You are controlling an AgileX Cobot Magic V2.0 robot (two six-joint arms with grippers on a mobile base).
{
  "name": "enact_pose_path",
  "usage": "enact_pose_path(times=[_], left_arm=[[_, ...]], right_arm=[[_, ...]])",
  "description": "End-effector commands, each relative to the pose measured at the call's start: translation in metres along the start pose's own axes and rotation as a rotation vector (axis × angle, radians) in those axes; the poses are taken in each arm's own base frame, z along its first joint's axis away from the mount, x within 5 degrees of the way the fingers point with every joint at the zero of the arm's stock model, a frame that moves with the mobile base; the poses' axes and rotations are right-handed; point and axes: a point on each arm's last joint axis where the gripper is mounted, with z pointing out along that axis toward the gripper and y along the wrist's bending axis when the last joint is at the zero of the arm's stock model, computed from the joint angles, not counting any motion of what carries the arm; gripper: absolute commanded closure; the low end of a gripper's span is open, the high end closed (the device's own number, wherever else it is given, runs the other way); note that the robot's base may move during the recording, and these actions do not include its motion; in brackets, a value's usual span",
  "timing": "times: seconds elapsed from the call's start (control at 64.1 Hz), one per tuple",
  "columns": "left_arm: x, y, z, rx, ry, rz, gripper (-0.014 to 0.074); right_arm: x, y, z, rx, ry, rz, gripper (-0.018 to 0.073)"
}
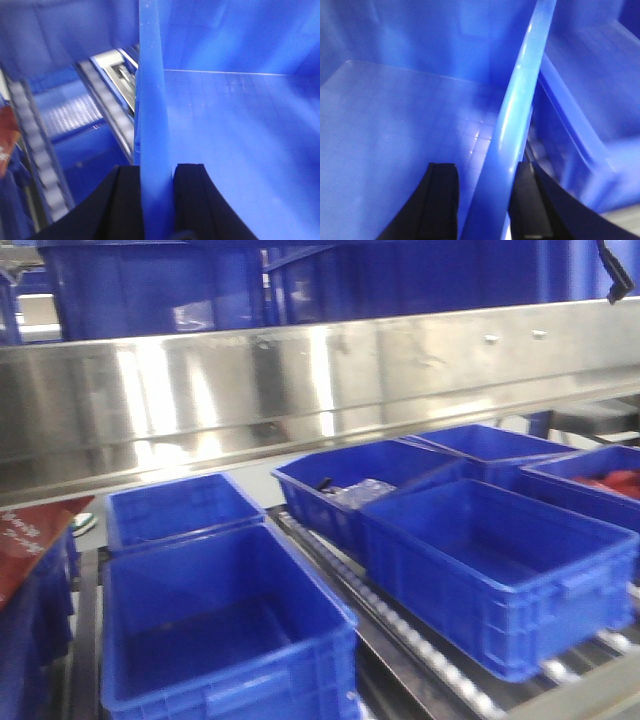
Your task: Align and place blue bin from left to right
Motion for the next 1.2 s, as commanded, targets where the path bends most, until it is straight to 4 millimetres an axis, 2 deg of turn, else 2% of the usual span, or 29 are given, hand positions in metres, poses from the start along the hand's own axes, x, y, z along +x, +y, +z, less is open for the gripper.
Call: enact_pose_path(times=[0.0, 1.185], left_arm=[[-0.009, -0.0103, -0.0168, 0.097, -0.099, -0.015, 0.0613], [-0.009, -0.0103, -0.0168, 0.097, -0.099, -0.015, 0.0613]], right_arm=[[-0.0153, 0.0062, -0.0148, -0.041, -0.158, 0.015, 0.0628], [-0.0157, 0.0062, -0.0149, -0.041, -0.163, 0.015, 0.0628]])
